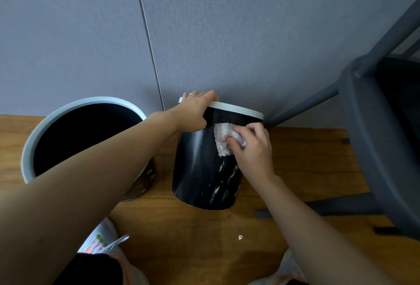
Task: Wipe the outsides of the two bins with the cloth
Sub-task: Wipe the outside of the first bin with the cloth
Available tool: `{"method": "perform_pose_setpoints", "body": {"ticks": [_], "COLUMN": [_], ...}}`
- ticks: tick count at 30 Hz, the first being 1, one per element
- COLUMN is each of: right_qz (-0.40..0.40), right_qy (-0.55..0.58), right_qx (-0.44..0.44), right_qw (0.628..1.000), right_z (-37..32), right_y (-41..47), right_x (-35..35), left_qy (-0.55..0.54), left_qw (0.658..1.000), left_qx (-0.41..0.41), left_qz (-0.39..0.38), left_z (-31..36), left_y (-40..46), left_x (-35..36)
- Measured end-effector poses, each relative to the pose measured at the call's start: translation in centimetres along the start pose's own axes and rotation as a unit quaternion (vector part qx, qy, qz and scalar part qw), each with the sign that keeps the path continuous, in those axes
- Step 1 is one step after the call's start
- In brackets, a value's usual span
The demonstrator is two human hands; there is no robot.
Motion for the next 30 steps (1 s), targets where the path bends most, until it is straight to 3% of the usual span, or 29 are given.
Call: {"method": "perform_pose_setpoints", "body": {"ticks": [9, 15, 19, 23, 26, 30], "right_qz": [-0.020, -0.158, -0.162, -0.094, -0.053, -0.115], "right_qy": [-0.020, -0.080, -0.089, -0.075, -0.090, -0.098], "right_qx": [-0.029, -0.105, -0.168, -0.094, -0.095, -0.108], "right_qw": [0.999, 0.979, 0.968, 0.988, 0.990, 0.983], "right_z": [-0.6, -1.1, -1.7, -1.8, -2.5, -2.5], "right_y": [0.4, -7.2, -9.2, -4.9, -2.9, -7.3], "right_x": [-0.2, 1.8, 2.3, 1.5, 1.2, 2.5], "left_qy": [-0.025, -0.004, 0.010, 0.025, 0.032, 0.032], "left_qw": [1.000, 1.000, 1.000, 1.000, 0.999, 0.999], "left_qx": [-0.006, -0.003, 0.000, -0.008, -0.010, -0.011], "left_qz": [0.011, 0.005, 0.004, 0.010, 0.009, 0.011], "left_z": [-0.1, 0.0, 0.0, 0.0, 0.0, -0.1], "left_y": [0.3, 0.7, 0.6, 0.4, 0.3, 0.3], "left_x": [0.2, 0.5, 0.6, 0.7, 0.6, 0.5]}}
Point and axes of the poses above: each hand's wrist, its own y-axis towards the middle knuckle, its own x-axis out of the palm, z = x × y, the point moved 4 cm from there along y, towards the middle knuckle
